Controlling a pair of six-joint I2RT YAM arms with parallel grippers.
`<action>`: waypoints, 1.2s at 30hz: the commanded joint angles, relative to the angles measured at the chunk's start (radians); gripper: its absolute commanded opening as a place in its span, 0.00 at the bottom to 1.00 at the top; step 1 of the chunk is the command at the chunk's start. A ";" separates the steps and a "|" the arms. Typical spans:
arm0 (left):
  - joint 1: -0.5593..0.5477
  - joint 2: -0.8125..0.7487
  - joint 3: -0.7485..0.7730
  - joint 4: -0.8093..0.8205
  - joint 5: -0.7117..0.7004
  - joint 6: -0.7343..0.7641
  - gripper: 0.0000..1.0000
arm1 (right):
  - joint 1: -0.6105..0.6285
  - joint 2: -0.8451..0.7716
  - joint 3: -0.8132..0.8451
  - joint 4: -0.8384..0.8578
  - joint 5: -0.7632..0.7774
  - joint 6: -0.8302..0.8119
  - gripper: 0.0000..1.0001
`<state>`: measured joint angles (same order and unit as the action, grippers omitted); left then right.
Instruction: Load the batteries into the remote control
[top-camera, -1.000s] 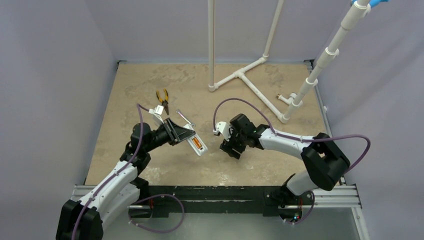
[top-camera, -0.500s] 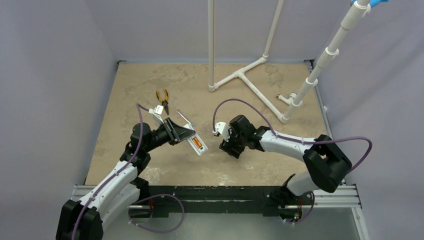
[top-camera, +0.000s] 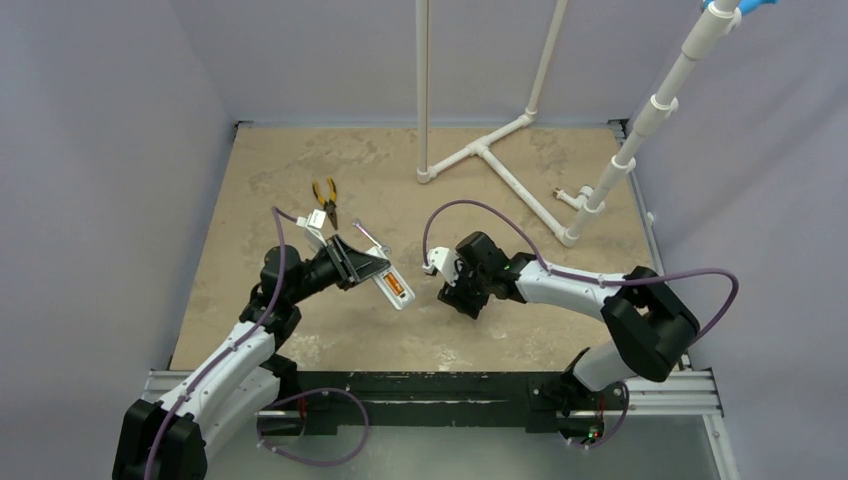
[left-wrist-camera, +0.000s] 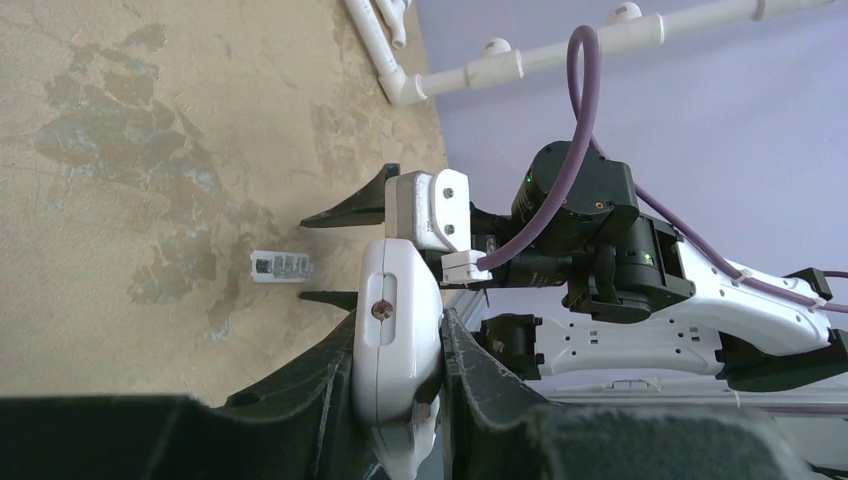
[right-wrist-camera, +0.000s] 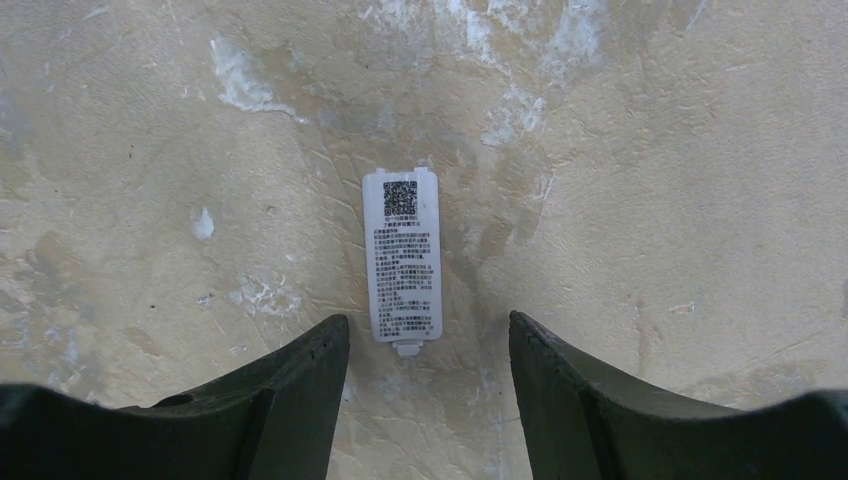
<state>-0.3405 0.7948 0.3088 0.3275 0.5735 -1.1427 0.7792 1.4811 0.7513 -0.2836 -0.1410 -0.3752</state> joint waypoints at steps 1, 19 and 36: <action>0.011 -0.003 0.017 0.060 0.019 -0.019 0.00 | 0.009 0.025 0.031 -0.014 0.030 -0.008 0.58; 0.017 0.003 0.015 0.069 0.024 -0.021 0.00 | 0.012 0.042 0.022 -0.048 0.013 -0.034 0.39; 0.017 0.033 0.011 0.106 0.000 -0.024 0.00 | 0.011 -0.060 -0.001 -0.018 0.000 -0.011 0.23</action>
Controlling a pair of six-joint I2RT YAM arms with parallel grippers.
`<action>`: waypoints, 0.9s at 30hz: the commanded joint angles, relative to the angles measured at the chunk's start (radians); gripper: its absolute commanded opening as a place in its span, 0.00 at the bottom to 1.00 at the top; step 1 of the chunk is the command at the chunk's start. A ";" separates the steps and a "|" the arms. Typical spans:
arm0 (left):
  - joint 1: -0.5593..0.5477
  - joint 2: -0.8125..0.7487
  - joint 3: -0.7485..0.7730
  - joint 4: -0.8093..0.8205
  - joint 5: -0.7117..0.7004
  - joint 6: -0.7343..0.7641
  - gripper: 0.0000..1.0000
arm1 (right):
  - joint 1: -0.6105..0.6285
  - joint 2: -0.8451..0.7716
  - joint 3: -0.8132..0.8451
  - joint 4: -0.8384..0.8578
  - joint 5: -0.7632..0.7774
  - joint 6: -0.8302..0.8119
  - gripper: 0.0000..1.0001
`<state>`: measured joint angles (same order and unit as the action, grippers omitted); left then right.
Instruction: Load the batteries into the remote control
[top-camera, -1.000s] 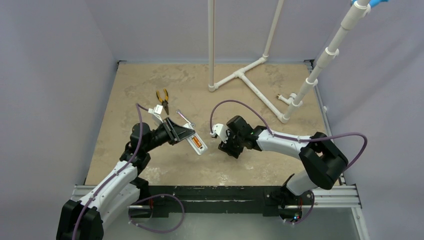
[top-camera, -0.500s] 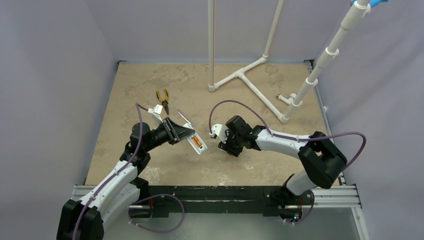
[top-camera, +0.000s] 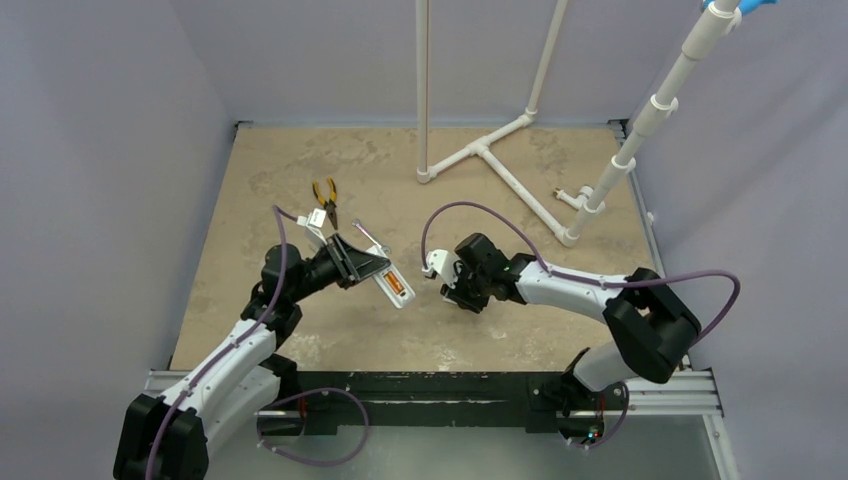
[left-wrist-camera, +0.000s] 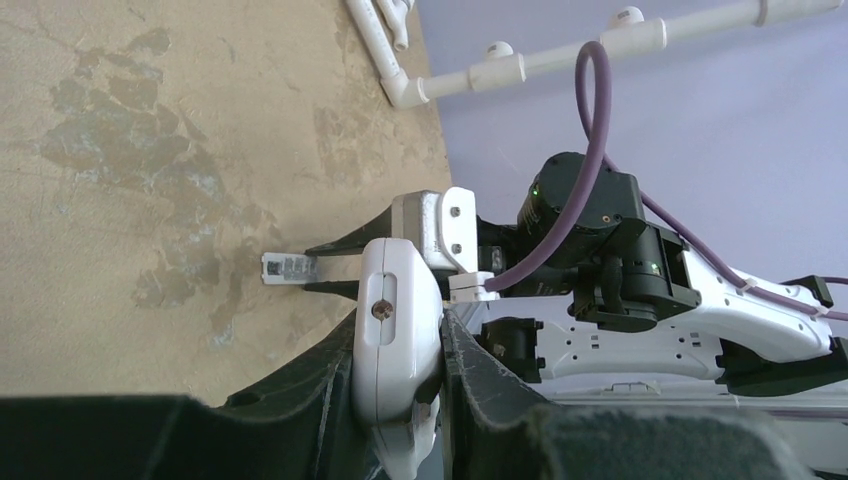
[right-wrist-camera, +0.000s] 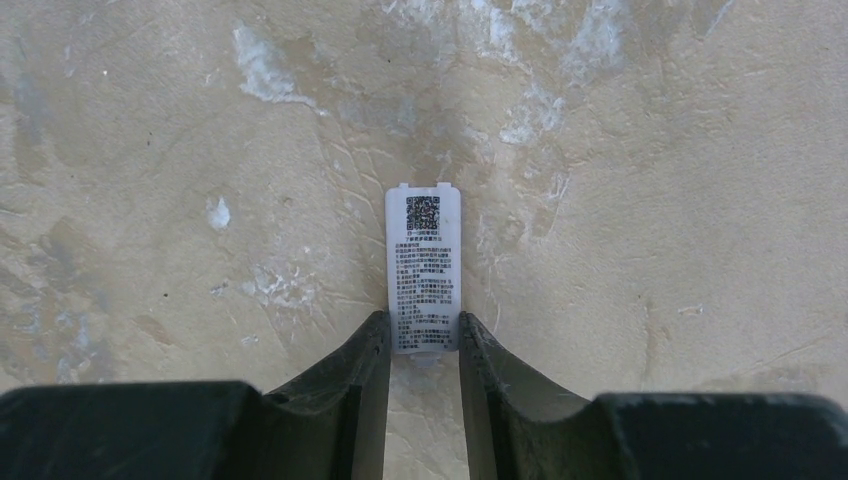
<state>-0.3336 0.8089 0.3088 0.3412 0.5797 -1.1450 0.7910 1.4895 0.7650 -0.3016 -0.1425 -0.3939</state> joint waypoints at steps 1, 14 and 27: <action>0.010 0.024 0.011 0.102 -0.012 -0.024 0.00 | -0.001 -0.086 -0.016 0.002 -0.006 0.026 0.23; 0.011 0.075 0.038 0.158 -0.046 -0.006 0.00 | 0.000 -0.245 0.023 -0.116 -0.060 0.102 0.14; 0.010 0.159 0.002 0.390 -0.099 -0.010 0.00 | 0.000 -0.422 0.131 -0.225 -0.183 0.229 0.15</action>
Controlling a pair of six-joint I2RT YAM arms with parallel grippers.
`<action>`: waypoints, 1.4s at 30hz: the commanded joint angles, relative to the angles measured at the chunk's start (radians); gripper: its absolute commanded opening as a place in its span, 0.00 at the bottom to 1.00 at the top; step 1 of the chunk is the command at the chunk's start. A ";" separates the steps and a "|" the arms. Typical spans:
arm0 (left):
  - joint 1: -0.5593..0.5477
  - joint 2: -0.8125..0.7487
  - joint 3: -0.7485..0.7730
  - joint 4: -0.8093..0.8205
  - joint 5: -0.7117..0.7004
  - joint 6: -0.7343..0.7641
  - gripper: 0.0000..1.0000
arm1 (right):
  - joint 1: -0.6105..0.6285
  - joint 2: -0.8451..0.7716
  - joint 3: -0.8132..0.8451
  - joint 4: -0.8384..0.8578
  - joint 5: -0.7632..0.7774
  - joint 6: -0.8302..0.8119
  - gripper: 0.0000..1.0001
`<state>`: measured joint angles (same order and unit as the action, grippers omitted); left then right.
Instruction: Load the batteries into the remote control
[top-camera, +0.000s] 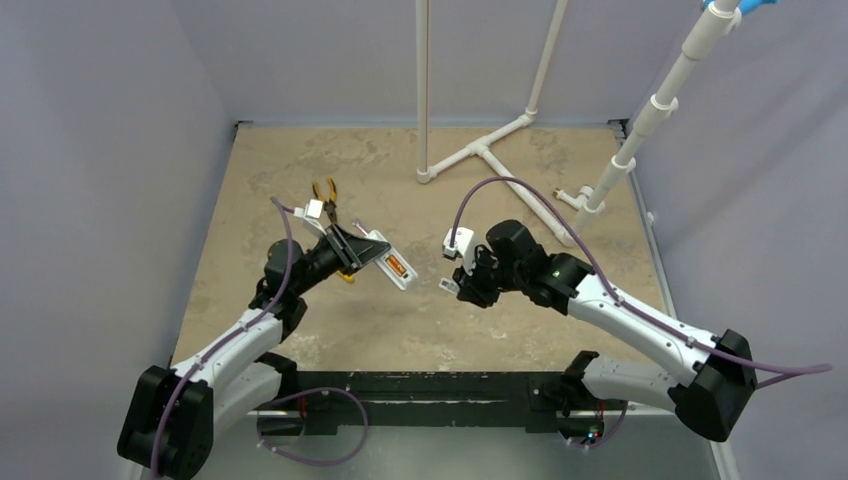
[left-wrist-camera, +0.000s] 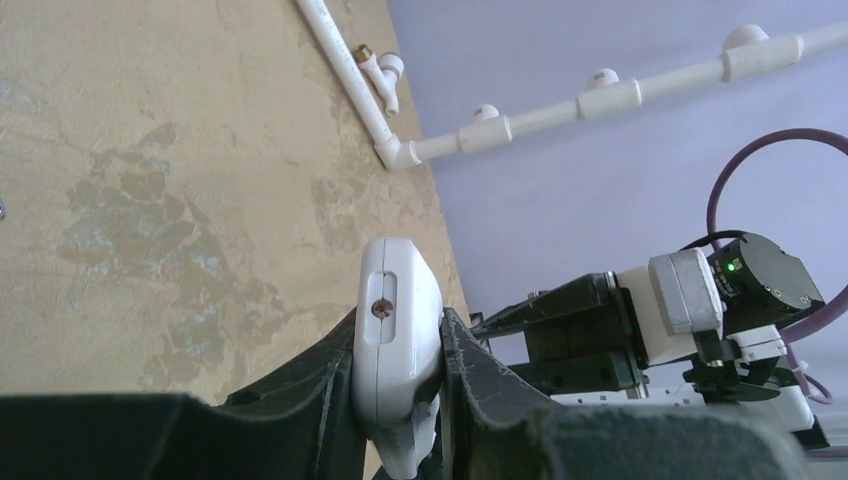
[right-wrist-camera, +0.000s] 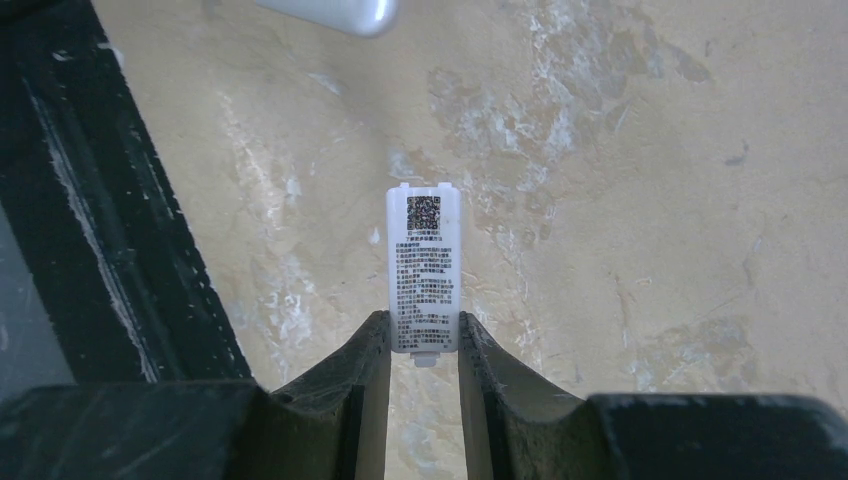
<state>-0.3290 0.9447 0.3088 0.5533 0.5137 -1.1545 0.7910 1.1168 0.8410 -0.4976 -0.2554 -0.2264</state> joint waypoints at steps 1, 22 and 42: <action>0.004 0.036 -0.004 0.209 -0.035 -0.014 0.00 | -0.001 -0.055 0.059 -0.023 -0.074 0.079 0.17; -0.189 0.099 0.008 0.183 -0.272 -0.049 0.00 | 0.004 0.007 0.263 -0.081 0.129 0.328 0.10; -0.234 0.185 0.071 0.199 -0.279 -0.059 0.00 | 0.036 0.171 0.377 -0.136 0.097 0.362 0.00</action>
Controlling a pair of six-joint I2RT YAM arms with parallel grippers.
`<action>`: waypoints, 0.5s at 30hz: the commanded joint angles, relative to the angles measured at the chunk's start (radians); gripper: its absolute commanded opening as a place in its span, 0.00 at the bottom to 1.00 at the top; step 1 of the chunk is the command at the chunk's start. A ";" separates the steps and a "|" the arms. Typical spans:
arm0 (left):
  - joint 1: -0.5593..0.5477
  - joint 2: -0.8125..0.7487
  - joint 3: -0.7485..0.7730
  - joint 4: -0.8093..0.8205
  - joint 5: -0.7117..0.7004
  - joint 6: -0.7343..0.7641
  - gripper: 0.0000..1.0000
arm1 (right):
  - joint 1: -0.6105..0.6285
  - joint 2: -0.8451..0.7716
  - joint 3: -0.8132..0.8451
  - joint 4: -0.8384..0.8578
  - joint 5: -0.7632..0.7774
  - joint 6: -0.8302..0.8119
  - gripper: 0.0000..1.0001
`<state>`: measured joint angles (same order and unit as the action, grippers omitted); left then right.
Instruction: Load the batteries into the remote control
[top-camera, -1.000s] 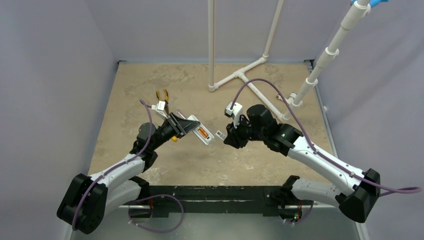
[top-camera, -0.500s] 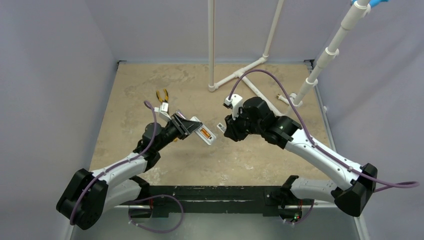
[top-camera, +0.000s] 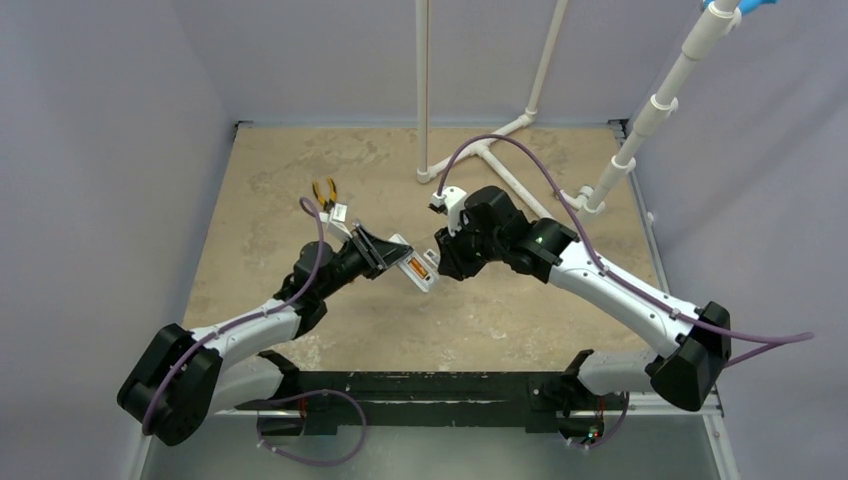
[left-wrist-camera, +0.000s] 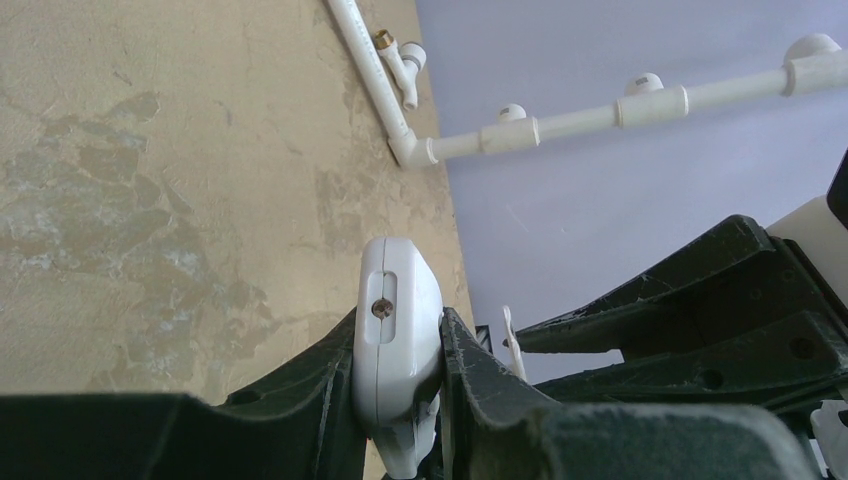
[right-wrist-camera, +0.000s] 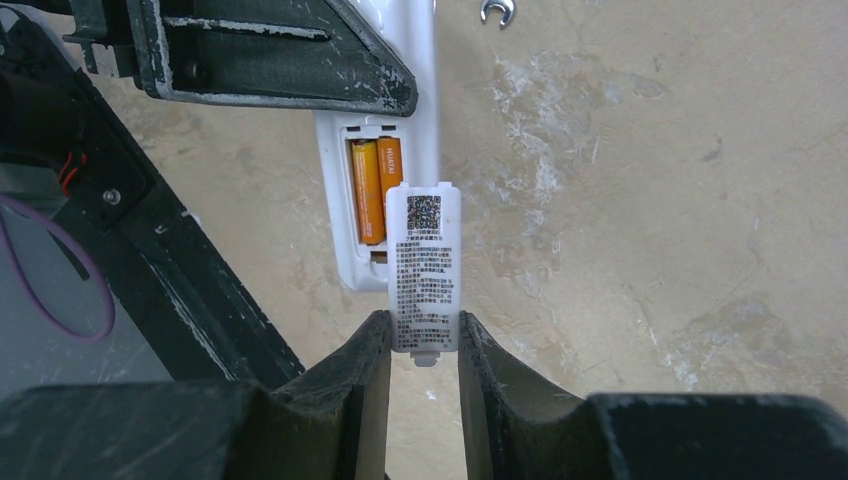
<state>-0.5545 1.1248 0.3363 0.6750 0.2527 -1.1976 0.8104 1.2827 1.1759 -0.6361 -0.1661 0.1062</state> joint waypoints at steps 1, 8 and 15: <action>-0.009 0.007 0.045 0.079 -0.018 -0.018 0.00 | 0.023 0.011 0.042 0.003 0.009 0.030 0.00; -0.013 0.018 0.055 0.081 -0.007 -0.015 0.00 | 0.057 0.050 0.043 0.020 0.035 0.045 0.00; -0.021 0.021 0.047 0.091 -0.008 -0.015 0.00 | 0.083 0.096 0.057 0.041 0.066 0.054 0.00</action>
<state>-0.5663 1.1458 0.3481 0.6872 0.2497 -1.2041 0.8776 1.3659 1.1809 -0.6289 -0.1375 0.1402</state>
